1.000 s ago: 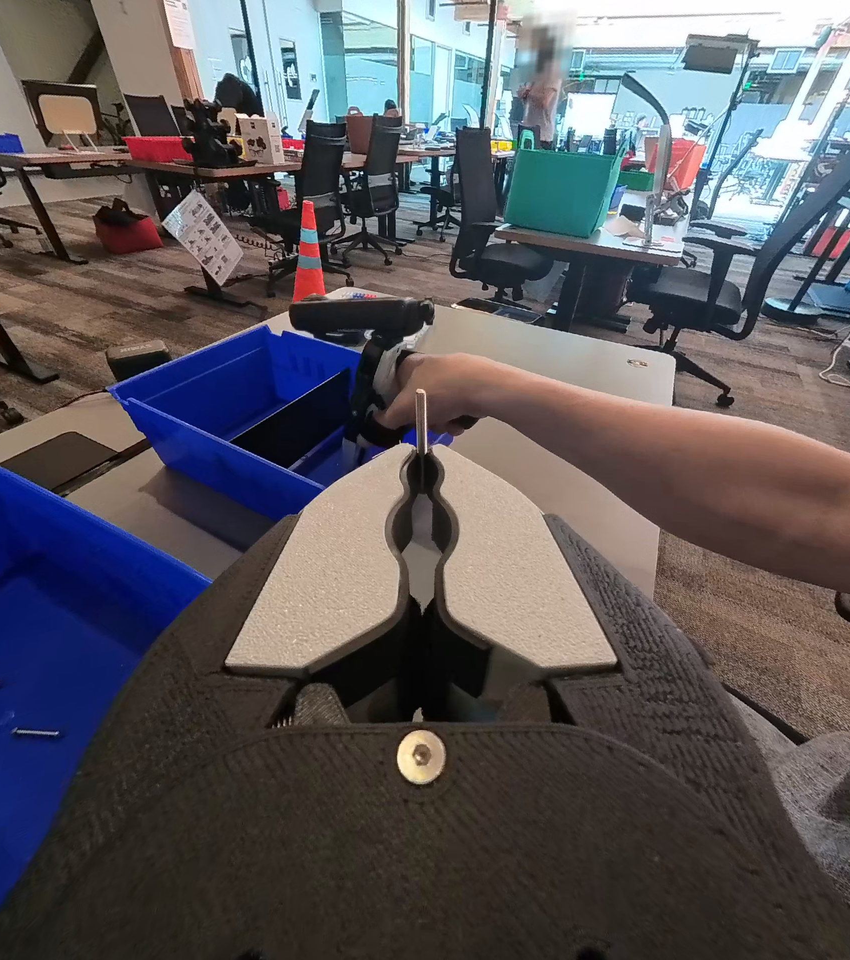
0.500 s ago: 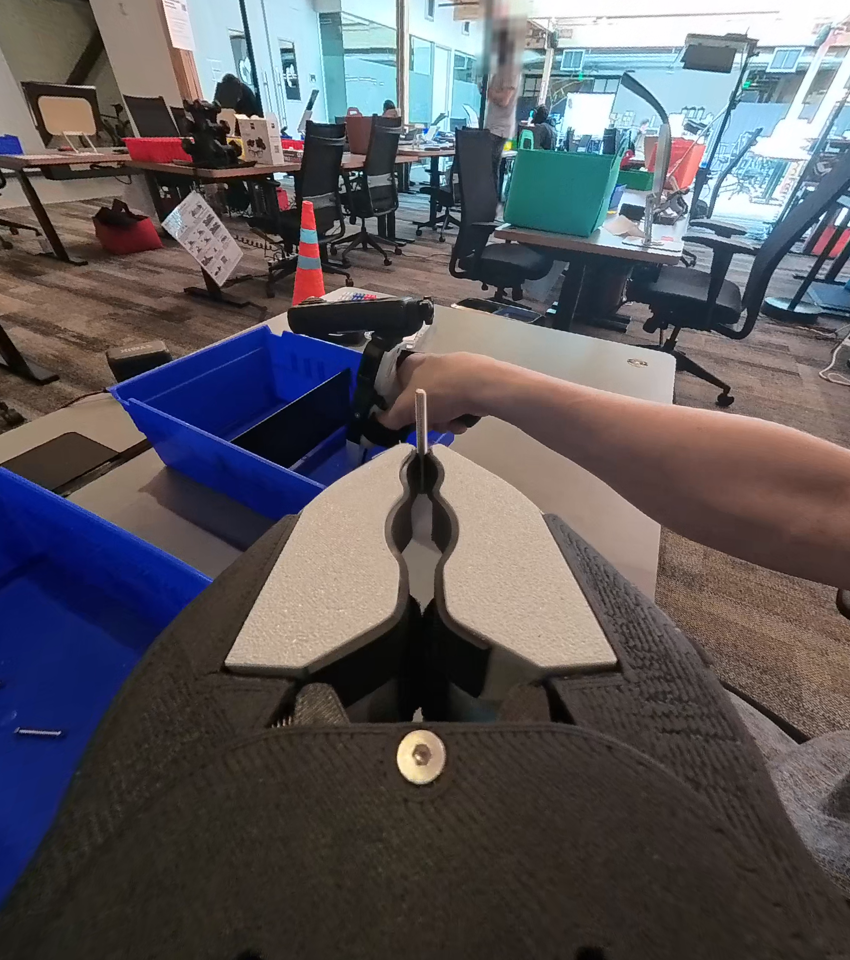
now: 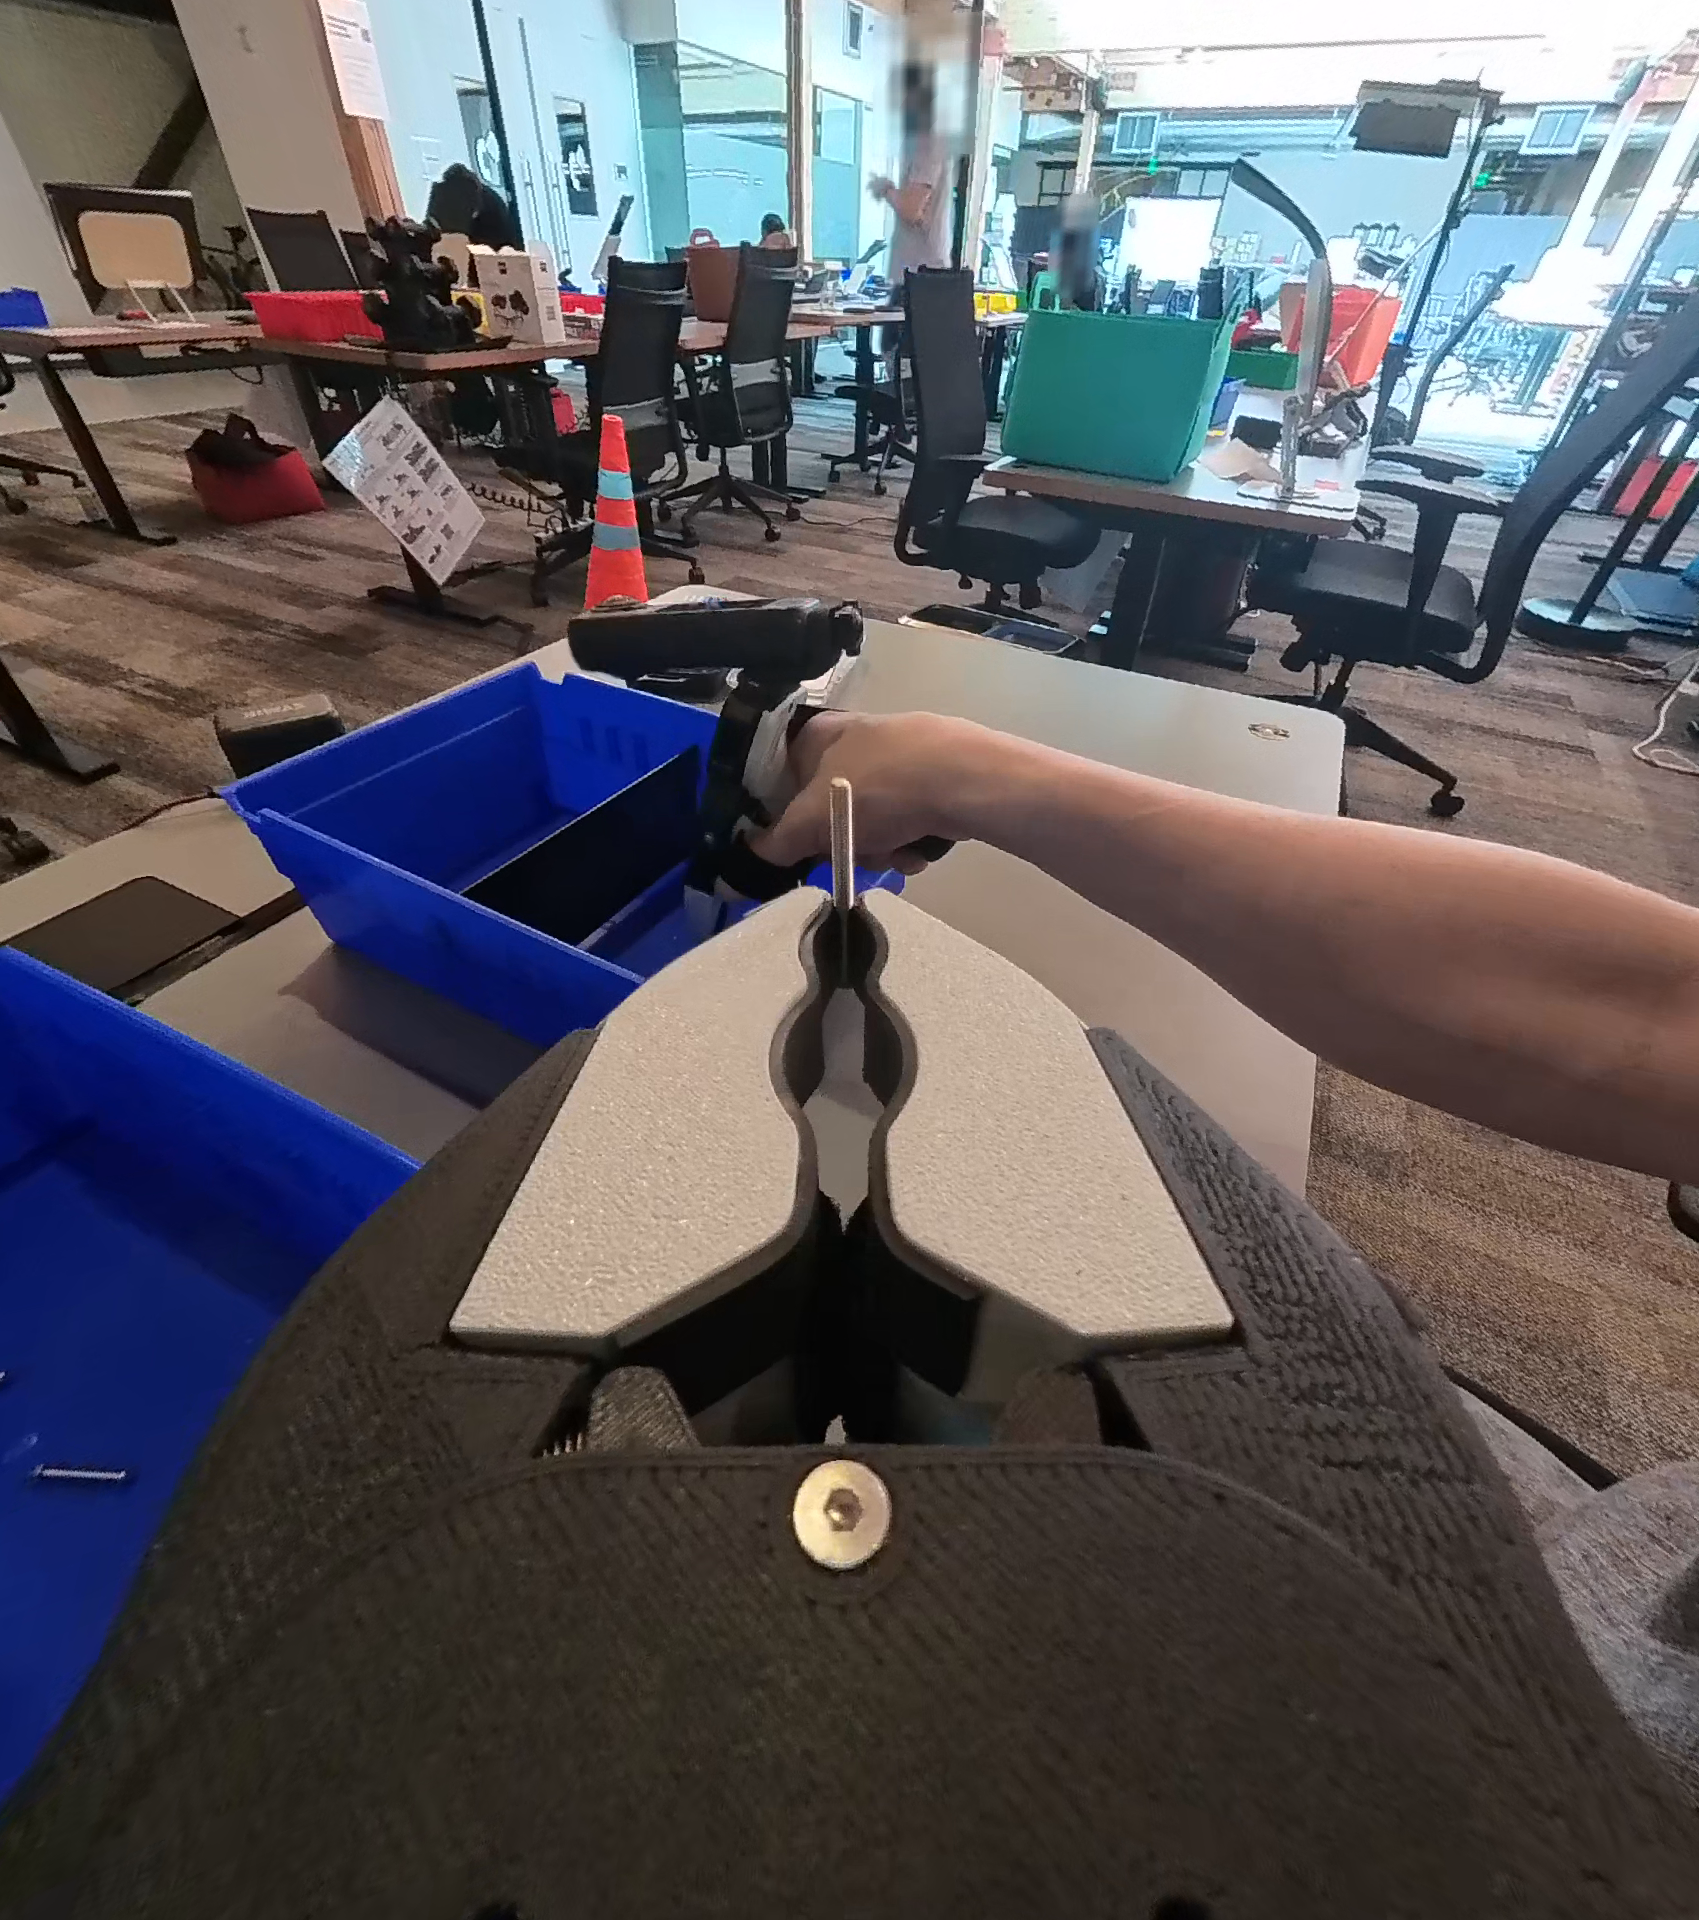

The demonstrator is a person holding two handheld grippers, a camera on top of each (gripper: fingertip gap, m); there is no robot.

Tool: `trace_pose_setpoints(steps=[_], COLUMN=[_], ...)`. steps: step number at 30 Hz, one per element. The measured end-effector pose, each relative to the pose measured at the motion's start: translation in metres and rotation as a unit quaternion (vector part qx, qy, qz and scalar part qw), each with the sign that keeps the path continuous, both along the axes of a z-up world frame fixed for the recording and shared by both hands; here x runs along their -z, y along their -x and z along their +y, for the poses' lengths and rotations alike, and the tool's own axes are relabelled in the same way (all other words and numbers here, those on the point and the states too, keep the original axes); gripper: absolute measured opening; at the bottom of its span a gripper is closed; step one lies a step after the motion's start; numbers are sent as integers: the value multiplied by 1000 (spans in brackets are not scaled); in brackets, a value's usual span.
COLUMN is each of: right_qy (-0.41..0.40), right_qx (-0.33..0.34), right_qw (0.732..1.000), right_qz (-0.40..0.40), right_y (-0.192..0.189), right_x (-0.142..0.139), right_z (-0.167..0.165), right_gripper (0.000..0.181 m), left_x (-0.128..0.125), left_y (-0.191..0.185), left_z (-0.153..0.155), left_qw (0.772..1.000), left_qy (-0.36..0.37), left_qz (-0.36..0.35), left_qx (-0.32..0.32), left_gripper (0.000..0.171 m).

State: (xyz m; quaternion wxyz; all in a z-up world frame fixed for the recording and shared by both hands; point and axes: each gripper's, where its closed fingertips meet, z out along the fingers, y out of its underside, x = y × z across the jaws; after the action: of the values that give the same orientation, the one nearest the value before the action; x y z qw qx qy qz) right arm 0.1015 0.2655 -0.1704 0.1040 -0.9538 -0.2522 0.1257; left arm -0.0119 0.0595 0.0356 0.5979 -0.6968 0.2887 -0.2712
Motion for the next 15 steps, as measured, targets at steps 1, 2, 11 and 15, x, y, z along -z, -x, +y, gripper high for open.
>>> trace_pose_setpoints(steps=[1,2,11,15], right_qy=[2,3,18,27], right_qx=[2,1,7,11], right_qw=[1000,1000,1000,999], right_qz=[-2,-2,22,33], right_y=[-1,0,3,4], right_x=[0,0,2,2], right_z=[0,0,-6,-7], right_gripper=[24,26,58,67], left_x=[0,0,13,18], left_y=[0,0,0,-3], left_z=[0,0,6,7], left_qw=[1000,1000,1000,999], left_qy=[0,1,27,34], left_qz=[0,1,12,17], left_qx=[0,1,-2,2], left_gripper=[2,2,2,2])
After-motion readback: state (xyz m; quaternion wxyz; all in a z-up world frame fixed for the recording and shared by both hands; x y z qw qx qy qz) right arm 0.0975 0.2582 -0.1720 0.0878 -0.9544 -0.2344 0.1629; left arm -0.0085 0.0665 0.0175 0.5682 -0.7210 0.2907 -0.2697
